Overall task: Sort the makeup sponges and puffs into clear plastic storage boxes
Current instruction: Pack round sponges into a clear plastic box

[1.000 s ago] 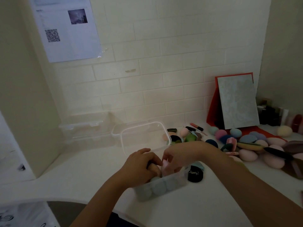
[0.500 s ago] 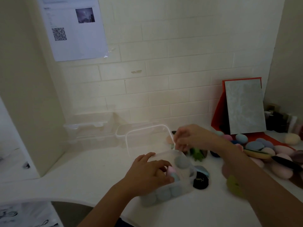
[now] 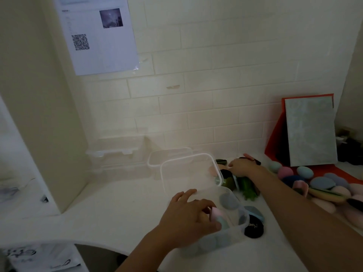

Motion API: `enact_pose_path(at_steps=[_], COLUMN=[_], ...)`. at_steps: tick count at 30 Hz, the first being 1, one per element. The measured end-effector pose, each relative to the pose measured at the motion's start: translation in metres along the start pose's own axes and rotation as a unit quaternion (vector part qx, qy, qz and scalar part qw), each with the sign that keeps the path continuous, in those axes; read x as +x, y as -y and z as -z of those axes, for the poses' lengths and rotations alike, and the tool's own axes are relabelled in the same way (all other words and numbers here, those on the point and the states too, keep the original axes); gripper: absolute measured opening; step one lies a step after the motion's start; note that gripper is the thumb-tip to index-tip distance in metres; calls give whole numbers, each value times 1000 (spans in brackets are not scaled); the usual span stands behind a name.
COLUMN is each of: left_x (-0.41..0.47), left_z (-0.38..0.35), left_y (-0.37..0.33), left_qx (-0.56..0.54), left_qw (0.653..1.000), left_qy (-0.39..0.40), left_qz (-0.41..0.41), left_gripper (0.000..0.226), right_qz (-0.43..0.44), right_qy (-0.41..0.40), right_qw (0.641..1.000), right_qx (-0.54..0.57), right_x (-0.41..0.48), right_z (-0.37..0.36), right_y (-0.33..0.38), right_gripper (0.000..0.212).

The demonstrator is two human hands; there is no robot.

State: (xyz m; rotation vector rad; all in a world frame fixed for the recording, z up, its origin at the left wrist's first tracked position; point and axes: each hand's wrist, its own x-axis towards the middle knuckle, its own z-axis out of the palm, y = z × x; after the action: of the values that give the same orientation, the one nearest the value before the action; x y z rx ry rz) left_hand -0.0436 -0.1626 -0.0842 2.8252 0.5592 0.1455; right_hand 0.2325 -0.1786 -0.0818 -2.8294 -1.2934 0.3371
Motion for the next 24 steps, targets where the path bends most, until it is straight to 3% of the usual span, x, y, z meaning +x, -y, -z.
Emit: enact_pose_path(at_steps=[6, 10, 12, 14, 19, 24], left_x=[1, 1, 1, 1, 2, 2], left_z=[-1, 0, 0, 0, -1, -4], left_y=[0, 0, 0, 0, 1, 1], left_qx=[-6, -1, 1, 4, 2, 17], left_qw=[1000, 1000, 1000, 1000, 1000, 999], left_qy=[-5, -6, -9, -15, -19, -30], left_qz=[-4, -9, -13, -19, -21, -17], left_gripper=[50, 48, 48, 48, 47, 48], right_qz=[-9, 61, 119, 181, 242, 233], right_qy=[-112, -242, -250, -206, -110, -131], right_qw=[993, 951, 934, 924, 952, 964], right_qx=[35, 182, 226, 265, 151, -13], right_x=[-7, -38, -68, -104, -160, -164], right_z=[3, 27, 42, 54, 55, 38], right_y=[-4, 4, 11, 23, 44, 50], right_gripper=[47, 28, 22, 22, 38, 33])
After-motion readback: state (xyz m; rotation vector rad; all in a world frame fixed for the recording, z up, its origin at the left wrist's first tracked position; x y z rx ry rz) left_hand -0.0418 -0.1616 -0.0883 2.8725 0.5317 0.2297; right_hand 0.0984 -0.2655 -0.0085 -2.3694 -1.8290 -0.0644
